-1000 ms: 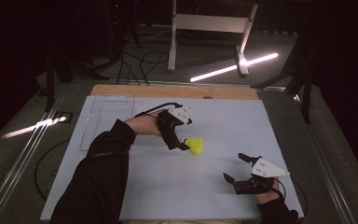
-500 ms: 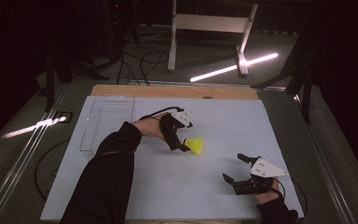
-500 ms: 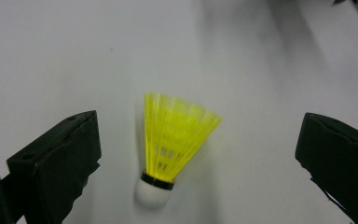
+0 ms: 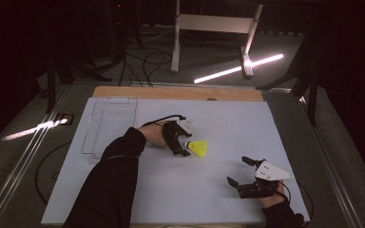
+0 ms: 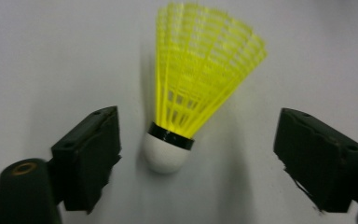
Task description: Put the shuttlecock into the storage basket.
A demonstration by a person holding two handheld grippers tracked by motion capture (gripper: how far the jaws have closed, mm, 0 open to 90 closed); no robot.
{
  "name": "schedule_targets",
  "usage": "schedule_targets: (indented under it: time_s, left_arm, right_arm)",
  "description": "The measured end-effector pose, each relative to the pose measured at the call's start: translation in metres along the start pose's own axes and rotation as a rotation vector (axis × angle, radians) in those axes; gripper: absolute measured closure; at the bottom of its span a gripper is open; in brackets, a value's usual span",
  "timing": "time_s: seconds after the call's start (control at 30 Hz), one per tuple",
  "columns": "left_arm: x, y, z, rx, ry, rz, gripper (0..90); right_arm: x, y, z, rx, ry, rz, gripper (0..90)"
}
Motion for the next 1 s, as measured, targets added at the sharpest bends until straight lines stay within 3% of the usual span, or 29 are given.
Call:
schedule_targets:
  time_s: [0.03, 0.5, 0.67, 0.7, 1.0]
  left_arm:
    - [-0.0009, 0.0006, -0.0001, -0.011, -0.002, -0.004, 18.6]
    - [-0.0049, 0.0089, 0.0046, 0.03, 0.037, 0.046, 48.7]
    - [-0.0033, 0.0092, 0.0053, 0.027, 0.035, 0.049, 55.2]
    - [-0.0028, 0.0089, 0.0052, 0.029, 0.042, 0.05, 61.3]
    - [-0.0026, 0.0082, 0.0047, 0.006, 0.037, 0.053, 63.7]
  right_arm:
    - [0.0, 0.0, -0.0002, -0.002, -0.002, 0.0, 8.1]
    - [-0.0006, 0.0013, 0.0007, 0.01, 0.003, 0.005, 8.6]
    - [-0.0006, 0.0012, 0.0006, 0.009, 0.003, 0.005, 8.6]
    - [-0.0007, 0.0012, 0.0004, 0.009, 0.001, 0.006, 8.6]
    - [-0.0007, 0.0007, 0.0001, 0.007, -0.001, 0.005, 8.6]
Point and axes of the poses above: each handheld gripper's, and its own axes: y roughly forward along the jaws, x roughly out of its top, z roughly to its left, the point moved 4 cm from there along y, roughly forward along the jaws, and after that the axes turned 8 degrees about z, right-handed, at the moved point
